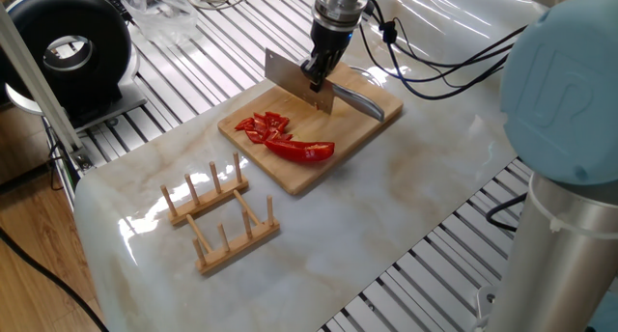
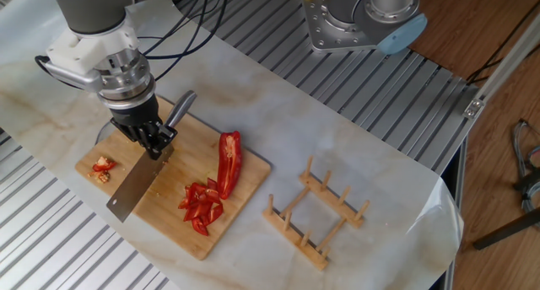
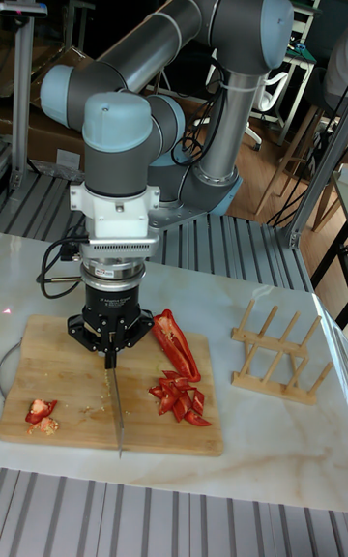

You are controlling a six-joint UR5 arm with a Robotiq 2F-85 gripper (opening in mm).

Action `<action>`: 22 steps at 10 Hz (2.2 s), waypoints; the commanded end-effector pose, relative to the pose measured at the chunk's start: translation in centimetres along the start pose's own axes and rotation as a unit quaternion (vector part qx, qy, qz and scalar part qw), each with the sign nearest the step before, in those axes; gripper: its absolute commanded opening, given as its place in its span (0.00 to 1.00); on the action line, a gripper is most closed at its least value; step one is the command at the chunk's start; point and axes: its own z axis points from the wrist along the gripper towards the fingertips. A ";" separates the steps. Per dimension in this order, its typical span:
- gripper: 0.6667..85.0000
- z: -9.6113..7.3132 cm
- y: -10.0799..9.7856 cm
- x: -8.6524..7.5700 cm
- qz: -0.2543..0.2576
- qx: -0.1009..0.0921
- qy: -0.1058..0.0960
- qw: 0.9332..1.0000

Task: Chop the chili peppers

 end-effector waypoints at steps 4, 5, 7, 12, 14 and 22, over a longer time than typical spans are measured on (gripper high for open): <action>0.01 -0.2 -0.5 -0.2 0.000 0.006 -0.004 1.000; 0.01 -0.2 -0.6 -0.3 -0.002 0.007 -0.006 1.000; 0.01 -0.2 -0.9 -0.3 -0.006 0.010 -0.006 1.000; 0.01 -0.3 -1.4 -0.4 -0.017 0.020 -0.009 1.000; 0.01 -0.3 -1.6 -0.5 -0.019 0.022 -0.011 1.000; 0.01 -0.5 -3.1 -0.8 -0.037 0.049 -0.014 0.998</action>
